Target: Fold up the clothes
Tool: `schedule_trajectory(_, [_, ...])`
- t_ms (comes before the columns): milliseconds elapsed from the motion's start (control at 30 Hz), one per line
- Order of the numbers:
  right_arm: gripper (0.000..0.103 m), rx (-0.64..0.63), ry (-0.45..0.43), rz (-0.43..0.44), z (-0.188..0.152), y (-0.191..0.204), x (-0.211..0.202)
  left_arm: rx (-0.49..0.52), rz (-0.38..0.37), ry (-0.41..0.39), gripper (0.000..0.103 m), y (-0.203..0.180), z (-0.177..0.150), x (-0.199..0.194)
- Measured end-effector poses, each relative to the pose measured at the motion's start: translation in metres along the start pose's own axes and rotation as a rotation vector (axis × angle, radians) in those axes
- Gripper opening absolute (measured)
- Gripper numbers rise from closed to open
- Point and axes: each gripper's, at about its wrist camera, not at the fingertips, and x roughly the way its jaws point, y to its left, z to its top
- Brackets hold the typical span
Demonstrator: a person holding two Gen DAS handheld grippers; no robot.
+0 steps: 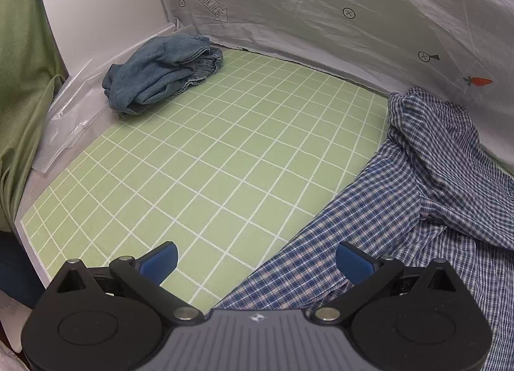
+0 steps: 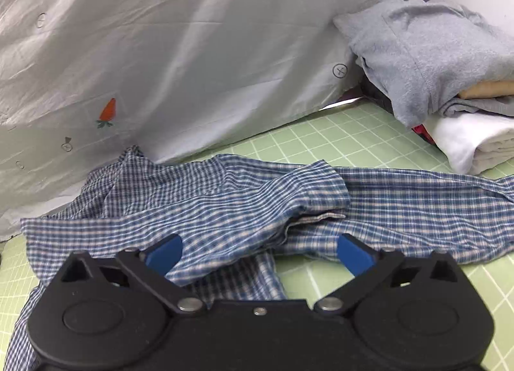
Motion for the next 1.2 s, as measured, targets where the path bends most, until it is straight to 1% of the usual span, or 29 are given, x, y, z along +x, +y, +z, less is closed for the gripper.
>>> schedule_trajectory(100, [0.103, -0.037, 0.015, -0.008, -0.015, 0.017, -0.024, 0.018, -0.037, -0.021, 0.103, 0.014, -0.003, -0.002])
schedule_trajectory(233, [0.103, -0.053, -0.006, -0.019, -0.041, 0.046, -0.065, 0.046, -0.124, -0.028, 0.103, 0.043, -0.007, 0.001])
schedule_trajectory(333, [0.103, -0.052, -0.031, -0.041, -0.068, 0.079, -0.100, 0.105, -0.194, -0.031, 0.103, 0.069, -0.006, 0.006])
schedule_trajectory(400, [0.103, -0.045, -0.033, -0.067, -0.089, 0.109, -0.123, 0.135, -0.242, -0.009, 0.103, 0.089, 0.000, 0.011])
schedule_trajectory(433, [0.103, -0.029, -0.027, -0.078, -0.101, 0.124, -0.133, 0.151, -0.270, 0.000, 0.103, 0.099, 0.004, 0.013])
schedule_trajectory(500, [0.103, 0.000, -0.014, -0.085, -0.122, 0.151, -0.149, 0.201, -0.350, -0.005, 0.103, 0.117, 0.012, 0.015])
schedule_trajectory(567, [0.103, 0.012, 0.017, -0.091, -0.145, 0.182, -0.159, 0.264, -0.383, -0.020, 0.103, 0.131, 0.021, 0.018])
schedule_trajectory(633, [0.103, 0.033, 0.041, -0.134, -0.165, 0.213, -0.169, 0.311, -0.402, -0.023, 0.103, 0.144, 0.028, 0.019])
schedule_trajectory(700, [0.103, 0.064, 0.076, -0.133, -0.182, 0.236, -0.179, 0.338, -0.419, -0.019, 0.103, 0.157, 0.031, 0.019])
schedule_trajectory(800, [0.102, 0.068, 0.133, -0.099, -0.204, 0.270, -0.190, 0.367, -0.448, -0.004, 0.103, 0.177, 0.031, 0.020])
schedule_trajectory(867, [0.097, 0.043, 0.153, -0.097, -0.218, 0.287, -0.195, 0.381, -0.462, 0.015, 0.103, 0.190, 0.029, 0.025])
schedule_trajectory(900, [0.093, 0.031, 0.163, -0.095, -0.225, 0.296, -0.197, 0.388, -0.469, 0.025, 0.103, 0.196, 0.028, 0.028])
schedule_trajectory(967, [0.090, 0.048, 0.187, -0.096, -0.233, 0.306, -0.198, 0.390, -0.478, 0.033, 0.103, 0.209, 0.027, 0.030])
schedule_trajectory(1067, [0.081, 0.067, 0.221, -0.081, -0.242, 0.320, -0.195, 0.379, -0.478, 0.041, 0.103, 0.227, 0.028, 0.031])
schedule_trajectory(1133, [0.071, 0.070, 0.242, -0.067, -0.246, 0.328, -0.194, 0.370, -0.477, 0.048, 0.103, 0.238, 0.028, 0.033])
schedule_trajectory(1167, [0.068, 0.068, 0.252, -0.061, -0.247, 0.331, -0.193, 0.365, -0.475, 0.052, 0.103, 0.242, 0.029, 0.034])
schedule_trajectory(1200, [0.062, 0.067, 0.261, -0.055, -0.249, 0.333, -0.192, 0.359, -0.474, 0.057, 0.103, 0.246, 0.029, 0.035])
